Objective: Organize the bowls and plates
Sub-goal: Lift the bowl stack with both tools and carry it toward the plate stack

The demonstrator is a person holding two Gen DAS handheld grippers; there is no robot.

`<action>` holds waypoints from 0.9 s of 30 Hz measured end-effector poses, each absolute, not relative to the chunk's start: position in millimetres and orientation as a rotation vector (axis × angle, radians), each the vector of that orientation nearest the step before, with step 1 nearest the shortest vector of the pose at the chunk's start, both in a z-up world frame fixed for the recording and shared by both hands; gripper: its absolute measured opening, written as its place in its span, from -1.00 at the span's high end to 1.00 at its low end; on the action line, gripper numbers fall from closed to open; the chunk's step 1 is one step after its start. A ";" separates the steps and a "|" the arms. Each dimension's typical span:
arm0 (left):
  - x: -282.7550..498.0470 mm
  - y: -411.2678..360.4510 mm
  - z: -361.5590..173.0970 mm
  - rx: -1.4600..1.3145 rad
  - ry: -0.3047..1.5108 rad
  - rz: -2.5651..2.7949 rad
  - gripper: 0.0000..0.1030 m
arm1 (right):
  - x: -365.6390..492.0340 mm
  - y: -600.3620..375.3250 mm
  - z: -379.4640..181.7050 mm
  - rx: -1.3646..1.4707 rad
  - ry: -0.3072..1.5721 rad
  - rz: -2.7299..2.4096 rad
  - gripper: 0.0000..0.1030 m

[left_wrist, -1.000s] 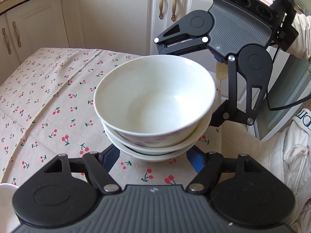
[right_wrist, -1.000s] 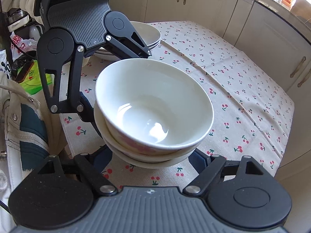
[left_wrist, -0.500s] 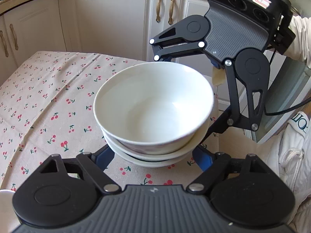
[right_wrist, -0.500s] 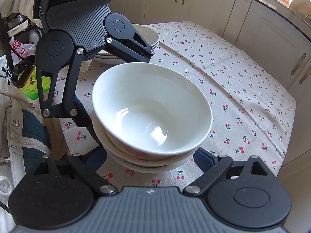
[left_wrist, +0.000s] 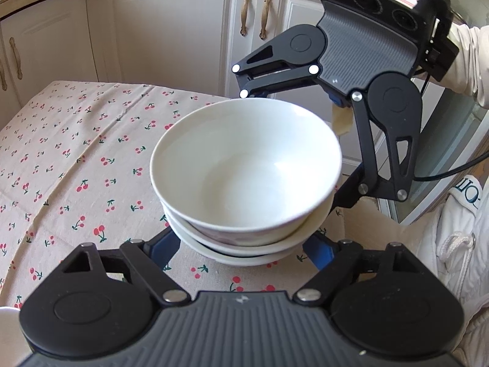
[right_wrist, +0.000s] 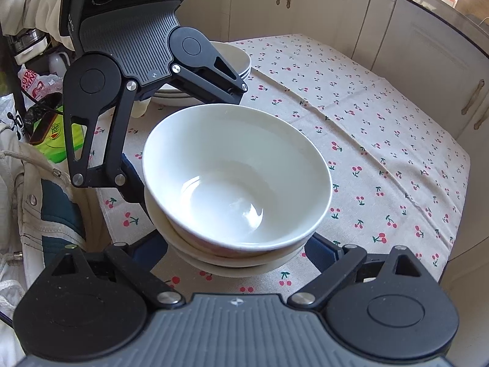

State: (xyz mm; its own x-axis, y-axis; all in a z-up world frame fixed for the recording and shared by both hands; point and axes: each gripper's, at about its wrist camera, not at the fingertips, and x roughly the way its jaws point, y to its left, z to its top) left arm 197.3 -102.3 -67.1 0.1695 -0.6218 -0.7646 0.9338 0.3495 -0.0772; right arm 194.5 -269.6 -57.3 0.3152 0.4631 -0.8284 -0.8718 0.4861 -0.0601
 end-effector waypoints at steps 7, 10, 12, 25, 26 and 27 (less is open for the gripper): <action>199.9 -104.9 -68.6 0.474 0.813 -1.179 -0.68 | 194.7 -269.8 -58.9 -0.568 0.858 0.947 -0.78; 200.0 -104.1 -69.1 0.472 0.809 -1.183 -0.68 | 193.7 -269.6 -58.4 -0.572 0.858 0.946 -0.78; 199.0 -103.5 -68.9 0.471 0.806 -1.181 -0.67 | 193.4 -269.5 -58.4 -0.572 0.860 0.945 -0.77; 187.5 -97.8 -57.7 0.459 0.790 -1.151 -0.66 | 188.0 -269.8 -53.8 -0.572 0.849 0.946 -0.76; 185.7 -96.2 -55.3 0.456 0.786 -1.145 -0.66 | 187.1 -268.6 -52.0 -0.579 0.844 0.947 -0.76; 184.4 -94.5 -53.6 0.454 0.784 -1.141 -0.66 | 186.3 -267.4 -50.2 -0.585 0.839 0.950 -0.76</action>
State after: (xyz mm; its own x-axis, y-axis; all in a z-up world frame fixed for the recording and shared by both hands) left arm 184.4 -94.5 -53.6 0.1994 -0.6296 -0.7509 0.9267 0.3702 -0.0643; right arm 186.3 -267.4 -50.2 0.3193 0.4620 -0.8274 -0.8780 0.4728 -0.0748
